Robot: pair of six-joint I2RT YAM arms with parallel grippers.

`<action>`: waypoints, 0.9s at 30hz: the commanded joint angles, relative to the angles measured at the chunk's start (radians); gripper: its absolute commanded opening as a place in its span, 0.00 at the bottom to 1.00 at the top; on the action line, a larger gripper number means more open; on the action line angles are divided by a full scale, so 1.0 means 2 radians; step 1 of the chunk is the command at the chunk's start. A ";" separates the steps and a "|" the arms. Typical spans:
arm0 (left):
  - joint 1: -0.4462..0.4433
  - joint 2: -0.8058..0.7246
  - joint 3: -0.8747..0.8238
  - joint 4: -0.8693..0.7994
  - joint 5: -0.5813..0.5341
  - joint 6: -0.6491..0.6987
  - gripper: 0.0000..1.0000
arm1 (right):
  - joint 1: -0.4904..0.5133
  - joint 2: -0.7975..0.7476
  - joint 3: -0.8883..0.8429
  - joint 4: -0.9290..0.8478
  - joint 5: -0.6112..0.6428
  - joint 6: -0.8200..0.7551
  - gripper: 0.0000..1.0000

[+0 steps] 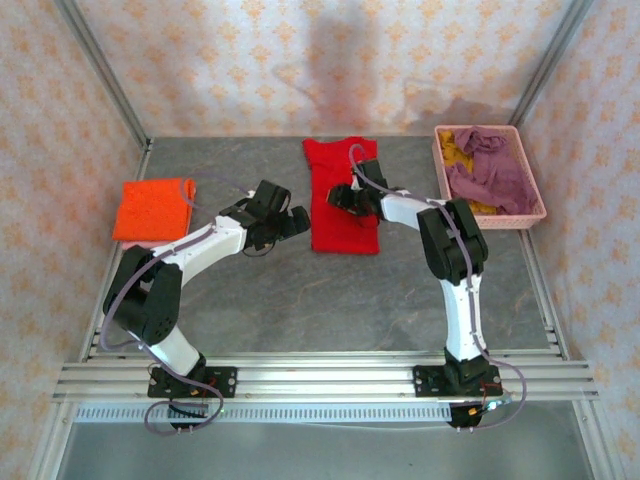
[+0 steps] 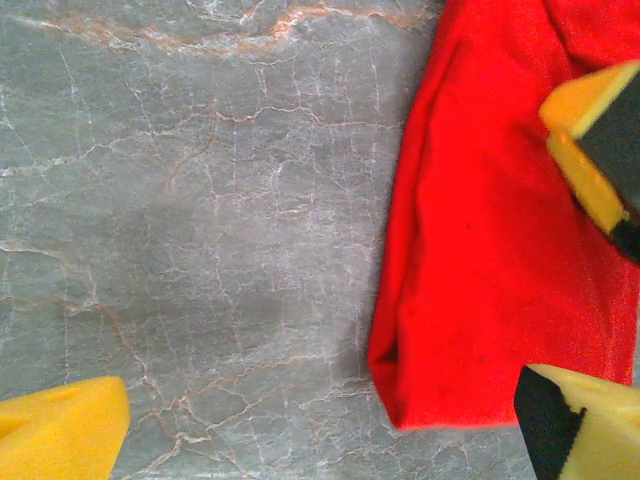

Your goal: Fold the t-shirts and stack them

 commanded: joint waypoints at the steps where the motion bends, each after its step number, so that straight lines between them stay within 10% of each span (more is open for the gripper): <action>1: -0.002 0.006 0.020 0.012 0.007 -0.006 1.00 | 0.010 -0.023 -0.068 -0.033 -0.008 0.002 0.48; 13: 0.000 0.069 0.087 0.019 0.023 -0.001 1.00 | 0.031 -0.183 -0.206 -0.013 0.013 -0.001 0.50; 27: 0.047 0.110 0.126 0.044 0.055 -0.024 1.00 | 0.105 -0.416 -0.252 -0.192 0.070 -0.506 0.77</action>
